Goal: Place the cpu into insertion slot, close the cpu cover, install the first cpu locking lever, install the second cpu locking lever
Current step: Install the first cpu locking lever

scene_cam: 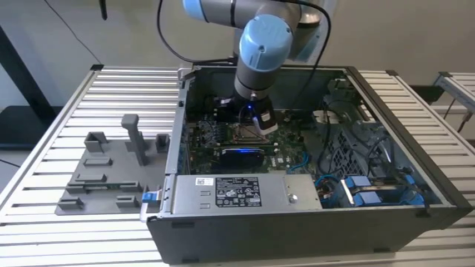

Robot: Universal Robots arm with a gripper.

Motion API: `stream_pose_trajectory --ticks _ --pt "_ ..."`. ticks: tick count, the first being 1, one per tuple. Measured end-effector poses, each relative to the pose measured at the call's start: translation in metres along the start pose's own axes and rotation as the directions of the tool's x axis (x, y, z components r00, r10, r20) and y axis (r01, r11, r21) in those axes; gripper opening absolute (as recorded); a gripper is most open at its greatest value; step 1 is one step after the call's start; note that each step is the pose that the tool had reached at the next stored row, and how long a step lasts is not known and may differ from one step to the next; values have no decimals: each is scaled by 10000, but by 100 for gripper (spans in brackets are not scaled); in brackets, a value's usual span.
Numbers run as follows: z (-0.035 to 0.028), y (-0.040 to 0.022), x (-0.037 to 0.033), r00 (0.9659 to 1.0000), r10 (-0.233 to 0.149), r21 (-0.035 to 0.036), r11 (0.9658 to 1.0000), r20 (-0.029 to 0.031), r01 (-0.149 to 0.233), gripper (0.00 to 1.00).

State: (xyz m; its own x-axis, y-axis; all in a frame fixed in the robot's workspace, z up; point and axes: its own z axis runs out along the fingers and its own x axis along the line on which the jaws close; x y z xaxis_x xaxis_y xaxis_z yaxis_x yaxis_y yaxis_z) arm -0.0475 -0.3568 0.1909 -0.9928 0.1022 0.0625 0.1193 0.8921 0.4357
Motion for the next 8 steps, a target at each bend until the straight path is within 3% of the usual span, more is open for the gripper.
stream_pose_trajectory --ticks 8 --pt "18 0 -68 10000 10 -1 10000 5 -10 11"
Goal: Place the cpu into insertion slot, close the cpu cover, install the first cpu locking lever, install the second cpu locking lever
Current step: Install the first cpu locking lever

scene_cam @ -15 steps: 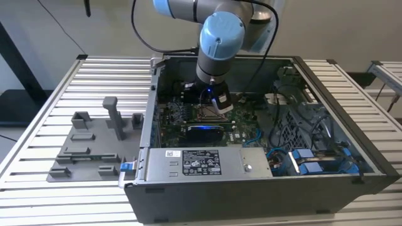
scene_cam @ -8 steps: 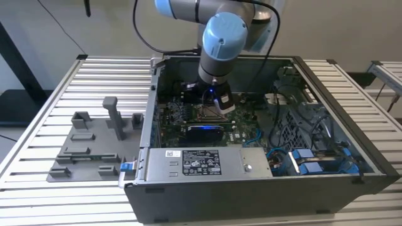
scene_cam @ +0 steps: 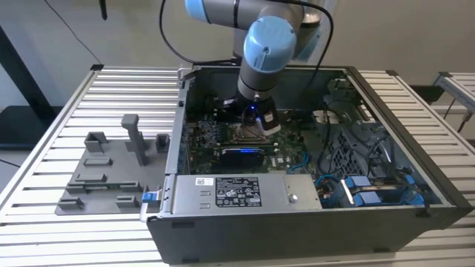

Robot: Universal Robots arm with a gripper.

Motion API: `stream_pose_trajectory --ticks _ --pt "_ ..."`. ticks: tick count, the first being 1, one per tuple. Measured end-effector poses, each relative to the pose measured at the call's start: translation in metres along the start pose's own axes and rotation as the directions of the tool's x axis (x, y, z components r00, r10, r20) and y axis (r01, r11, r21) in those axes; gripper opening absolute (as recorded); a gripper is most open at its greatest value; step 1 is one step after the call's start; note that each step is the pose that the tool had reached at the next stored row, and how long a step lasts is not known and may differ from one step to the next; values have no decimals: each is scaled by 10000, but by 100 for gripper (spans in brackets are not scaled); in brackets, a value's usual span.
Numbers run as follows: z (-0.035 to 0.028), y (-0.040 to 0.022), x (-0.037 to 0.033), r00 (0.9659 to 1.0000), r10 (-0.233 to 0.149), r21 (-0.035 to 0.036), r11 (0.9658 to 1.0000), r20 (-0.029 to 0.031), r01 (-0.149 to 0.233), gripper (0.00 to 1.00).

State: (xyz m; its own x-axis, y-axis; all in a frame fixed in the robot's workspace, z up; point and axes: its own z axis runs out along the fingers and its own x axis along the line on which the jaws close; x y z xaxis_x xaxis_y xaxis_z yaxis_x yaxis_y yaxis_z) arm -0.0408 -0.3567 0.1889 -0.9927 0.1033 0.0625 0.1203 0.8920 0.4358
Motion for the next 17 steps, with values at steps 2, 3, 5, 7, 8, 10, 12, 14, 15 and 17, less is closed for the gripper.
stream_pose_trajectory --ticks 2,3,5,7,8,10,12,14,15,17 --pt "4 0 -16 10000 4 1 10000 1 -4 11" --pt "6 1 -24 10000 5 0 10000 2 -5 11" --pt "10 2 -38 10000 7 -1 10000 3 -7 11" --pt "15 3 -52 10000 10 -1 10000 4 -10 11" --pt "17 5 -57 10000 12 -1 10000 5 -12 11" --pt "21 9 -65 10000 14 0 10000 6 -14 11" --pt "26 14 -75 10000 16 -1 10000 8 -16 11" --pt "30 19 -85 10000 19 -1 10000 9 -19 11" --pt "32 22 -89 10000 20 0 10000 10 -20 11" --pt "33 24 -95 10000 22 -1 10000 10 -22 11"
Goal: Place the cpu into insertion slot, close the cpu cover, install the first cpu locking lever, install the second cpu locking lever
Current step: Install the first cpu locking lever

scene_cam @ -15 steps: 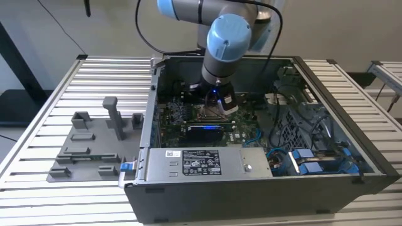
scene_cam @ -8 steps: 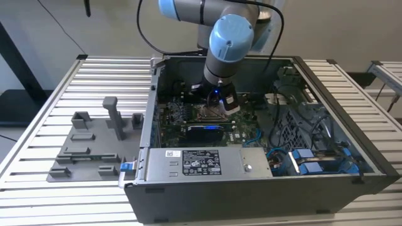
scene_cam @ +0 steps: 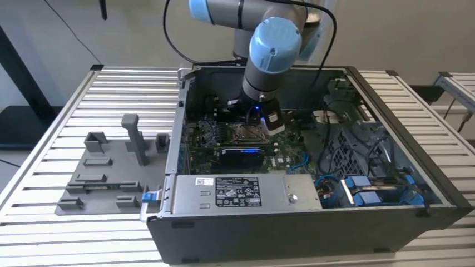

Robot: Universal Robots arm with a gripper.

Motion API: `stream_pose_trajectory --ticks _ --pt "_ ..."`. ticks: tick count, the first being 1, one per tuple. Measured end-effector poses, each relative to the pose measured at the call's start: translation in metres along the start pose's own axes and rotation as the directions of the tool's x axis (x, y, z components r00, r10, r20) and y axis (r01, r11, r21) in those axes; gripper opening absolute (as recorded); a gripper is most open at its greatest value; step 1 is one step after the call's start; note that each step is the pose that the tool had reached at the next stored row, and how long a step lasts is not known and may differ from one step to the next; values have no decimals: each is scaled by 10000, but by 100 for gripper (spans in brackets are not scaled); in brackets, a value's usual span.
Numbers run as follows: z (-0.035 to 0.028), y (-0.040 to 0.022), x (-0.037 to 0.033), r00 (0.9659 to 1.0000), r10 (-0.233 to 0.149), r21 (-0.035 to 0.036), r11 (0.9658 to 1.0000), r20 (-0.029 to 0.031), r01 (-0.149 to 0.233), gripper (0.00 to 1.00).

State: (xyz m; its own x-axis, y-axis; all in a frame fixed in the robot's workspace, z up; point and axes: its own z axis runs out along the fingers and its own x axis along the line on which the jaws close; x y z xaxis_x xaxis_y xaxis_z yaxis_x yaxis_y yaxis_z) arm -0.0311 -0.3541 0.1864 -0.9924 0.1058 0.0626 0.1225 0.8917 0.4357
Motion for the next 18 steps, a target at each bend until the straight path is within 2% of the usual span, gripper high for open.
stream_pose_trajectory --ticks 2,4,8,13,16,18 --pt "-9 4 -1 10000 12 0 10000 -16 -12 11" --pt "-45 13 8 10000 29 -18 10000 -20 -29 11" --pt "-112 18 58 10000 47 -123 9999 -42 -48 11" --pt "-122 11 145 10000 78 -167 9998 -46 -78 11" --pt "-124 5 193 9999 142 -270 9995 -54 -143 11" --pt "-124 4 202 9997 227 -292 9993 -95 -229 11"
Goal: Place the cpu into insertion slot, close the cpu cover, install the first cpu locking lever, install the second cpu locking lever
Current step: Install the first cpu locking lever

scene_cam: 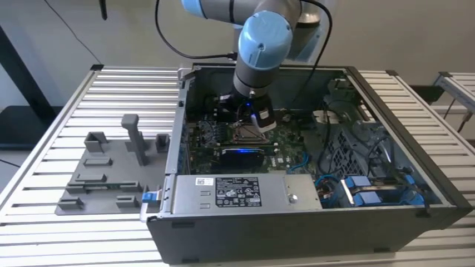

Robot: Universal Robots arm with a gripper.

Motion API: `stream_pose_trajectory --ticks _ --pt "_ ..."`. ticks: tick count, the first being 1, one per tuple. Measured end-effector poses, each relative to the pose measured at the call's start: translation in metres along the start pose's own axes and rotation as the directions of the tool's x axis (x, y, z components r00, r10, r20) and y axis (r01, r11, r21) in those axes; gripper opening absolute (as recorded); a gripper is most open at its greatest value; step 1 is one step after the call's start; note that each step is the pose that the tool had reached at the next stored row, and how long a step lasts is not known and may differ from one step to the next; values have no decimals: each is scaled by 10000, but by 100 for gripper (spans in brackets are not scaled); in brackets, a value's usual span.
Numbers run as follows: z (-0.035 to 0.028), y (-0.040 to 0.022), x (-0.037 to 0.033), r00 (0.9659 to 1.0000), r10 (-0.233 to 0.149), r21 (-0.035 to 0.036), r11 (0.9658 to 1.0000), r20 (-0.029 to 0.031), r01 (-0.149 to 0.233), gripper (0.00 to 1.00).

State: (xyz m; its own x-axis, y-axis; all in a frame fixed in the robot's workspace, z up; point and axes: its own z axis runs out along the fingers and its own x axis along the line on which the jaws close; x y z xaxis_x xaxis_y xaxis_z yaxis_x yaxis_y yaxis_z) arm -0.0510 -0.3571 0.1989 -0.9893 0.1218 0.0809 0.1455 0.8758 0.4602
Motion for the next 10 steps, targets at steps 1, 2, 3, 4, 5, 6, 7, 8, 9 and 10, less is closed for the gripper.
stream_pose_trajectory --ticks 1,2,3,4,5,6,7,8,9,10 --pt "0 -1 2 10000 57 5 10000 -34 -57 11" --pt "0 -2 5 9999 115 12 9999 -84 -115 11" --pt "0 -4 9 9998 164 18 9999 -126 -164 11" --pt "0 -6 13 9997 205 24 9998 -158 -204 11" --pt "0 -8 18 9995 242 27 9997 -186 -242 11" --pt "0 -9 24 9994 273 29 9996 -205 -272 11" --pt "0 -12 30 9993 305 31 9995 -222 -304 11" --pt "-1 -14 34 9991 345 32 9994 -235 -344 11" --pt "-3 -17 36 9990 380 33 9993 -239 -380 11" --pt "-4 -20 40 9989 413 32 9991 -237 -412 11"
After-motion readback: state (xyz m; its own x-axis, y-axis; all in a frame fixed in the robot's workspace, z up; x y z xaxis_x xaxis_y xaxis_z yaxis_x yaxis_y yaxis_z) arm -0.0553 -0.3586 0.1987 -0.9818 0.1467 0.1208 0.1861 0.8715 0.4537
